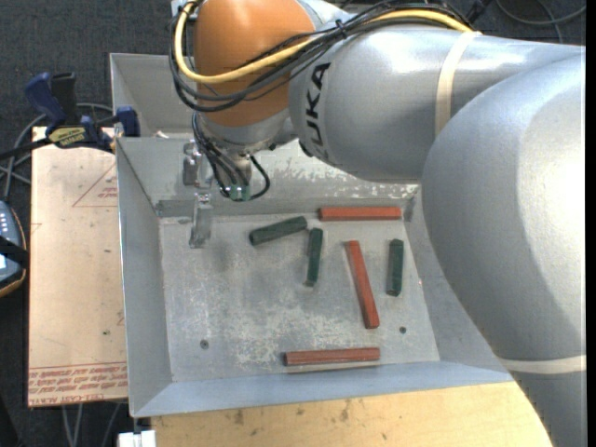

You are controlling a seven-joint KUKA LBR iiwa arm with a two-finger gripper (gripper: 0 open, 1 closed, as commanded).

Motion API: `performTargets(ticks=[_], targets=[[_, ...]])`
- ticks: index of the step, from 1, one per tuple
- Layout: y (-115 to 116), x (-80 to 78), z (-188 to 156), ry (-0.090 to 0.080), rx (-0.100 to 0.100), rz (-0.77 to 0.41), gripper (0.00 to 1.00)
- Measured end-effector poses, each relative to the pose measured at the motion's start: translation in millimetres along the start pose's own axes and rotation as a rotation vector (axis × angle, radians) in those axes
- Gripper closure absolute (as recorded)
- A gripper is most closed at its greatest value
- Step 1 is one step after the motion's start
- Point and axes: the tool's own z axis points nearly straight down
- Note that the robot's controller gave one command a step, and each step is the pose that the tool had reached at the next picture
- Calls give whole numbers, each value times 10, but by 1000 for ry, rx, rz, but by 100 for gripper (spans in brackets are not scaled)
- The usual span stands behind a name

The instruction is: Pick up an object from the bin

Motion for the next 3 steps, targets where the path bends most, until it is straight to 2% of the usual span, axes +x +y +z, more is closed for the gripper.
performTargets(ticks=[1, 2, 3], targets=[[-750, -134, 10, -7, 3, -82, 0], [-1328, 132, 639, -1, 3, -168, 0], [-1727, -90, 1432, -7, 0, -572, 0]])
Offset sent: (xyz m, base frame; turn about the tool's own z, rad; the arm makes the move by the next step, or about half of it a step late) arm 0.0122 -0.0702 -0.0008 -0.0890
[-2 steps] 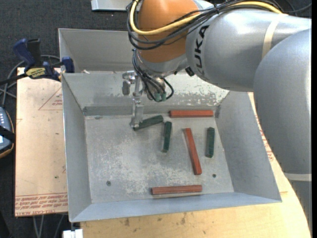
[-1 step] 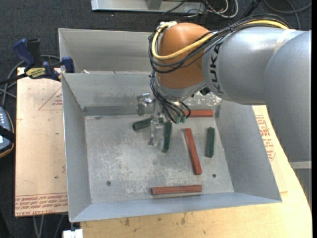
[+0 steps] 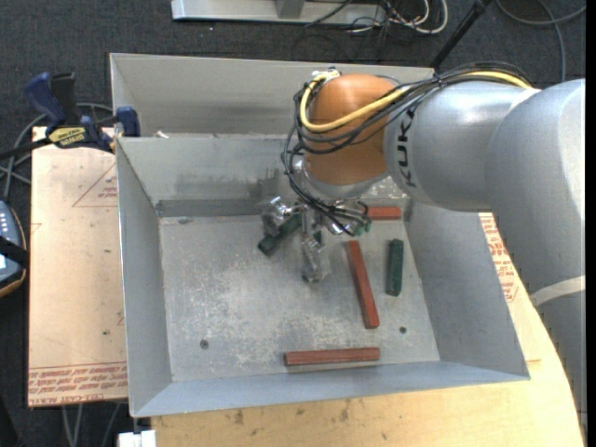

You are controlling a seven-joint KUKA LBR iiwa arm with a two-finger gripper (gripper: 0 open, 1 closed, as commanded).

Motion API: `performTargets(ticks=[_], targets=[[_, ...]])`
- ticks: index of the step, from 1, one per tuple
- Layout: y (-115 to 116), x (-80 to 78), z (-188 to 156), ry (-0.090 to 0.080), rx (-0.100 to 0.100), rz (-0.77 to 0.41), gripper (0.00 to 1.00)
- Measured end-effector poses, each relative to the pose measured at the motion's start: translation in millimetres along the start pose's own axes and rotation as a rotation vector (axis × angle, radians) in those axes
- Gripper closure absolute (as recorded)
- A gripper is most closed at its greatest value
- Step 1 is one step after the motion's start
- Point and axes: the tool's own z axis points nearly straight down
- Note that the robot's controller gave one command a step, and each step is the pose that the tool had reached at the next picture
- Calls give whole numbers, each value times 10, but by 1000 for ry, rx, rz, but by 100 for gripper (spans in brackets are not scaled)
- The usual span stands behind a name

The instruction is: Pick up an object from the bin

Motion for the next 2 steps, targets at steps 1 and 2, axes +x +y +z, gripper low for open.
performTargets(ticks=[1, 2], targets=[[-5, -15, -19, -6, 3, -1, 100], [-409, 408, -1790, -8, 9, -249, 100]])
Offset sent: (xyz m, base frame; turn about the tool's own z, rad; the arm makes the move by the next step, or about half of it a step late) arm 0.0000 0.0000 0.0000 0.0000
